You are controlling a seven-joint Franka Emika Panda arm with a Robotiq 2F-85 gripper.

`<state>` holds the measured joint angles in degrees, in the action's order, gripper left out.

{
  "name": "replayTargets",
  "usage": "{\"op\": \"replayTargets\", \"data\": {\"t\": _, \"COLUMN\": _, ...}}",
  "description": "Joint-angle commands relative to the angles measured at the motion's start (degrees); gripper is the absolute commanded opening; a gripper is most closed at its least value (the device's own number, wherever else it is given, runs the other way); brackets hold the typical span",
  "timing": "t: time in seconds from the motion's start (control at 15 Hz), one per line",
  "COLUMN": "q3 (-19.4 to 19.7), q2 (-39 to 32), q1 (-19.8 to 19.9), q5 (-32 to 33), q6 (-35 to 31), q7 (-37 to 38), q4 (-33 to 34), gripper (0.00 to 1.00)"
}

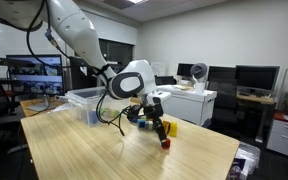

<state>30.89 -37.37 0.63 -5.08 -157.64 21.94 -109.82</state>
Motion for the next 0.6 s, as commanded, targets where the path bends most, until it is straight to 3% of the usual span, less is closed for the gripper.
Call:
{"op": "replayTargets", "data": {"t": 0.0, "q3": -0.4, "q2": 0.71, "q1": 1.8, "q5": 2.77, "q6": -0.11, "q7": 1.59, "q4": -0.4, "gripper": 0.38}}
{"op": "replayTargets", "data": {"t": 0.33, "q3": 0.06, "q2": 8.35, "q1": 2.41, "q5": 5.2, "q6": -2.59, "q7": -1.73, "q4": -4.04, "gripper": 0.38}}
{"op": "replayTargets", "data": {"t": 0.53, "q3": -2.17, "q2": 15.61, "q1": 2.36, "q5": 6.51, "q6": -6.09, "q7": -4.45, "q4": -5.92, "gripper": 0.38}}
